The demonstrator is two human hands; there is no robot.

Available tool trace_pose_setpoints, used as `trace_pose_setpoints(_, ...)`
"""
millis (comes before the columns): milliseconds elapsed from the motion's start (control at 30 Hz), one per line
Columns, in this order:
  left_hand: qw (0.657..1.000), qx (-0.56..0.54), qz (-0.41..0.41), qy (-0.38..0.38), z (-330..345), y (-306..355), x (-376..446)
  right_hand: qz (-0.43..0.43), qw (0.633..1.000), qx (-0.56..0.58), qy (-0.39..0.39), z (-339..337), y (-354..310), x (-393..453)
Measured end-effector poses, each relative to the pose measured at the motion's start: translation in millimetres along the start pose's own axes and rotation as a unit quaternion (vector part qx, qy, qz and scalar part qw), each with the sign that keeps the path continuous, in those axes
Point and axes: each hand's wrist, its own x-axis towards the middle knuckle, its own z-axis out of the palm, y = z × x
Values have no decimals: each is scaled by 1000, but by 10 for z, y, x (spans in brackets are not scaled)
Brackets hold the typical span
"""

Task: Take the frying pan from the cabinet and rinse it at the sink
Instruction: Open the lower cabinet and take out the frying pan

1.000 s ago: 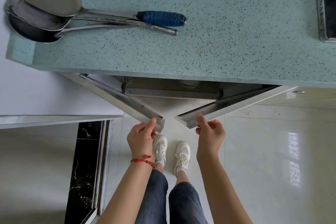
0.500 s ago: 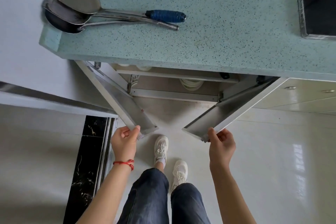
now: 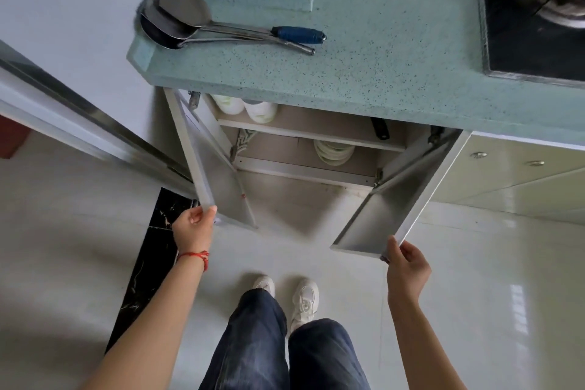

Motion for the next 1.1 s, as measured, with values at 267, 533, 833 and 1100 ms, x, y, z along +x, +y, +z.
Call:
trace_pose_setpoints(267, 999, 41, 9, -9, -375, -123, 118, 17, 998, -15, 66, -295, 70, -89)
trace_pose_setpoints(533, 983, 166, 81, 12, -741, -237, 256, 33, 991, -32, 127, -442, 216, -222)
trace_pose_setpoints(833, 837, 354, 378, -177, -548, -306, -415, -111, 956, -266, -51, -24, 159, -1114)
trace_pose_setpoints(1100, 736, 453, 450, -224, -258, 84, -521, -310, 833, -436, -141, 82, -207, -850)
